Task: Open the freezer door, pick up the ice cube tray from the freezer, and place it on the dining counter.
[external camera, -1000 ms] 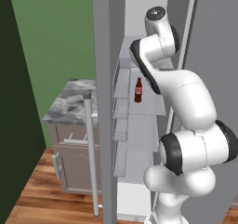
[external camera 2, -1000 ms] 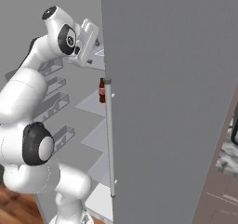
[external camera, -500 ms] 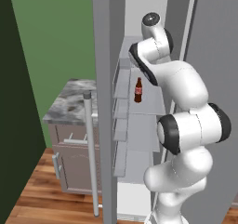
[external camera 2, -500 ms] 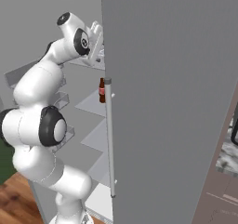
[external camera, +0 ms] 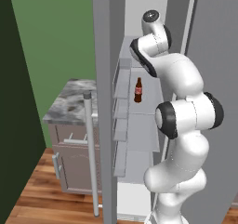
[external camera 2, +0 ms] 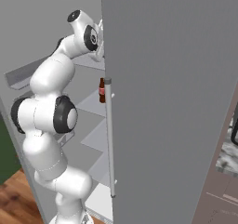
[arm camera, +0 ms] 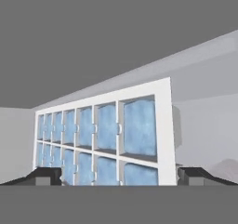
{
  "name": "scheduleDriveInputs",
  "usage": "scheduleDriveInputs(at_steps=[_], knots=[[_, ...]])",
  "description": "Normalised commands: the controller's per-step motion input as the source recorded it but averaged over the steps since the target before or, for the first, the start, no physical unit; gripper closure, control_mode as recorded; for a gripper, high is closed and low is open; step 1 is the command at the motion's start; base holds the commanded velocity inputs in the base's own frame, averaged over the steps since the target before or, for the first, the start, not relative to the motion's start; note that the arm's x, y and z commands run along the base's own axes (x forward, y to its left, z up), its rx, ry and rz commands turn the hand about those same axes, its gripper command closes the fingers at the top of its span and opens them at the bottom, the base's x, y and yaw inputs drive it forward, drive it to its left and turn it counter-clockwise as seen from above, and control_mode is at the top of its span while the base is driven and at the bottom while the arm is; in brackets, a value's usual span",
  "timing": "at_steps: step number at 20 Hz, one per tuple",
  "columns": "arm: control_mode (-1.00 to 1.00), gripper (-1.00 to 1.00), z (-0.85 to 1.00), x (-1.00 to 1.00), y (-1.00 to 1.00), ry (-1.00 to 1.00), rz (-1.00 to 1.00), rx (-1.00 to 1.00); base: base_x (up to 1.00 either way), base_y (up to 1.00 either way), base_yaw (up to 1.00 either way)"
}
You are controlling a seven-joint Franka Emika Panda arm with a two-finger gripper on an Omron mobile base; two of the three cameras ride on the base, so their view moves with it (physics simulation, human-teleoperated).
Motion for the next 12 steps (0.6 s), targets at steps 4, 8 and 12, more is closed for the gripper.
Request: scheduleDriveInputs(at_steps=[4, 8, 12], knots=[[-1.00, -1.00, -0.01, 0.16, -0.08, 0.01, 0.00, 0.00, 0.00, 0.00, 0.00], [-1.00, 1.00, -0.17, 0.11, -0.04, 0.00, 0.00, 0.00, 0.00, 0.00, 0.00], [-1.00, 1.00, -0.18, 0.03, 0.00, 0.00, 0.00, 0.00, 0.00, 0.00, 0.00]])
